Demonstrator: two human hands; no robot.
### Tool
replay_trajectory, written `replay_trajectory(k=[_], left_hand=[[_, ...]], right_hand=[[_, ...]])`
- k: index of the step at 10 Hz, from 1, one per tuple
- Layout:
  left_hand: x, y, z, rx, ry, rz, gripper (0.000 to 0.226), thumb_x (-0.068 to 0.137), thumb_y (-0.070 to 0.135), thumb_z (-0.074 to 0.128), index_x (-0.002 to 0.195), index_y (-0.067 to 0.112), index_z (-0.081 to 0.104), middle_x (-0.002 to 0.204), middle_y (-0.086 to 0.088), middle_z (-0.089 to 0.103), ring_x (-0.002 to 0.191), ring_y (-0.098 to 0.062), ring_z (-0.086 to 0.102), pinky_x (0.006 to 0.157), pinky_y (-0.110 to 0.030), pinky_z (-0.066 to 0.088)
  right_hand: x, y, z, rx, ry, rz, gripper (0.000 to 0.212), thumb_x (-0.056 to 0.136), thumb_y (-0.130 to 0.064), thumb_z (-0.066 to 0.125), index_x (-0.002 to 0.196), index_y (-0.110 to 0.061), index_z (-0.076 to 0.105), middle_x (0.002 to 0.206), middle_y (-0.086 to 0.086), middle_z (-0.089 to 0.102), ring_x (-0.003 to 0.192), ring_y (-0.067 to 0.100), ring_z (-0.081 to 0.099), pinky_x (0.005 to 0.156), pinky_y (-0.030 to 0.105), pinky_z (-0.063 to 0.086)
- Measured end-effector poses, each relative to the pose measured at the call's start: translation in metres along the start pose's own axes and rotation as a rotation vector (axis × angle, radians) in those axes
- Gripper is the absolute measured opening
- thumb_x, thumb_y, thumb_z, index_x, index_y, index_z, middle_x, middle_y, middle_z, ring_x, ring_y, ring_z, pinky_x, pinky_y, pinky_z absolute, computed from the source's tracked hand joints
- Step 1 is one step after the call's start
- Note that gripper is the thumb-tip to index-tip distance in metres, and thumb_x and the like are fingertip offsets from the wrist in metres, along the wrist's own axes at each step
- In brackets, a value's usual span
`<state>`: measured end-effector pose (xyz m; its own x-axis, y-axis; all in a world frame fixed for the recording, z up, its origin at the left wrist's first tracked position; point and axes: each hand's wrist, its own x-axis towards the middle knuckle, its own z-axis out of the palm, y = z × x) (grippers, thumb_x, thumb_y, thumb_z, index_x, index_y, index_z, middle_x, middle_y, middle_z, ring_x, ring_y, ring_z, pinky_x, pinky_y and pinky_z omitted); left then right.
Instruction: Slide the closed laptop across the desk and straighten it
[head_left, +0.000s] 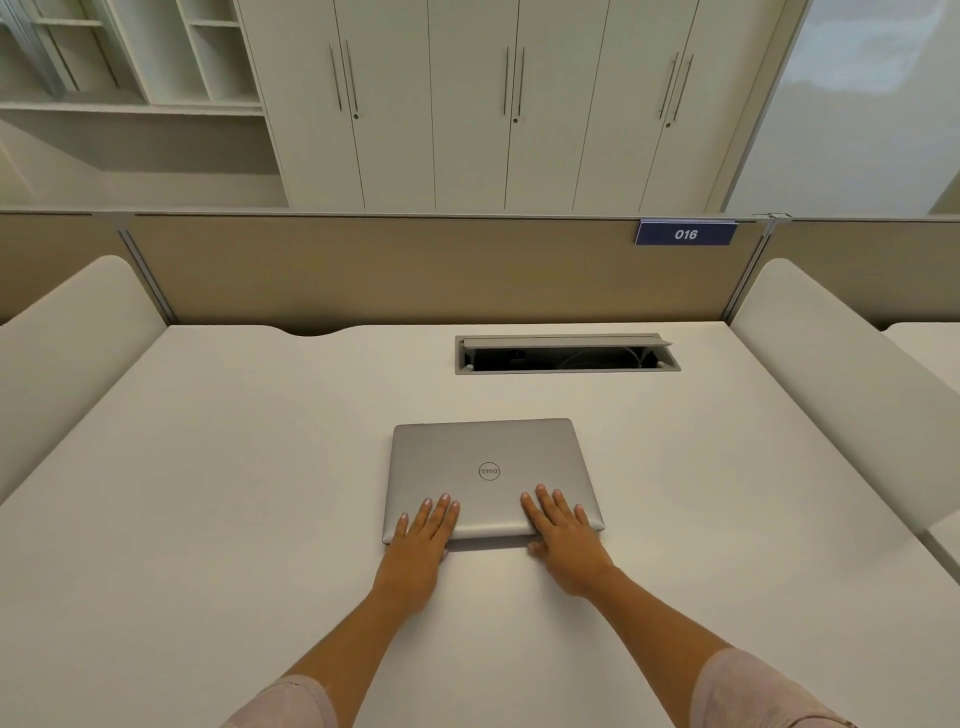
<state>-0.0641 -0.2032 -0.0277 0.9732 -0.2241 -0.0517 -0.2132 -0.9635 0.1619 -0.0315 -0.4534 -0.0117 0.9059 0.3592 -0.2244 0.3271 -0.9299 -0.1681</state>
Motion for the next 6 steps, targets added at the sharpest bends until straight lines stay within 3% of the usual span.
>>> replay_trajectory(k=[1,2,3,4,5,6], left_hand=[[-0.021,0.006,0.003,0.022,0.104,0.052,0.054,0.104,0.026,0.005,0.146,0.012,0.035,0.152,-0.005,0.032,0.141,-0.027,0.034,0.114,-0.042,0.027],[-0.042,0.009,0.016,-0.003,0.153,0.071,0.063,0.101,0.027,-0.006,0.146,0.007,0.033,0.154,-0.005,0.035,0.147,-0.011,-0.006,0.114,-0.034,0.002],[-0.058,0.014,0.022,-0.021,0.137,0.048,0.066,0.100,0.034,-0.005,0.146,0.009,0.035,0.155,-0.003,0.029,0.143,-0.004,-0.022,0.114,-0.030,-0.001],[-0.071,0.018,0.025,-0.067,0.100,0.038,0.061,0.100,0.042,0.005,0.149,0.013,0.028,0.157,0.003,0.020,0.140,0.004,-0.026,0.114,-0.028,-0.005],[-0.081,0.021,0.030,-0.134,0.073,0.034,0.061,0.097,0.043,0.014,0.152,0.019,0.013,0.160,0.009,0.007,0.139,0.007,-0.026,0.115,-0.029,-0.010],[-0.084,0.023,0.034,-0.132,0.061,0.050,0.062,0.096,0.045,0.012,0.153,0.019,0.008,0.161,0.008,0.005,0.142,-0.001,-0.015,0.116,-0.030,-0.011]], right_hand=[[-0.012,-0.004,0.014,-0.020,0.050,-0.003,0.072,0.102,-0.047,0.030,0.152,-0.020,-0.015,0.161,0.002,-0.019,0.150,0.026,-0.014,0.120,0.045,-0.008],[-0.028,-0.005,0.033,0.023,0.118,-0.040,0.070,0.102,-0.046,0.022,0.146,-0.019,-0.025,0.157,-0.004,-0.027,0.149,0.021,-0.020,0.119,0.038,-0.016],[-0.044,-0.005,0.050,0.097,0.123,-0.065,0.066,0.101,-0.049,0.016,0.145,-0.025,-0.029,0.156,-0.010,-0.032,0.146,0.014,-0.027,0.117,0.027,-0.019],[-0.057,-0.004,0.065,0.045,0.124,-0.080,0.064,0.097,-0.055,0.004,0.148,-0.027,-0.022,0.157,-0.012,-0.027,0.147,0.012,-0.024,0.115,0.027,-0.021],[-0.067,-0.005,0.069,0.040,0.121,-0.078,0.063,0.096,-0.057,0.003,0.150,-0.029,-0.015,0.158,-0.017,-0.018,0.148,0.013,-0.018,0.116,0.029,-0.019],[-0.068,-0.007,0.070,0.042,0.122,-0.075,0.063,0.096,-0.057,0.003,0.150,-0.030,-0.016,0.158,-0.019,-0.018,0.147,0.011,-0.020,0.116,0.028,-0.020]])
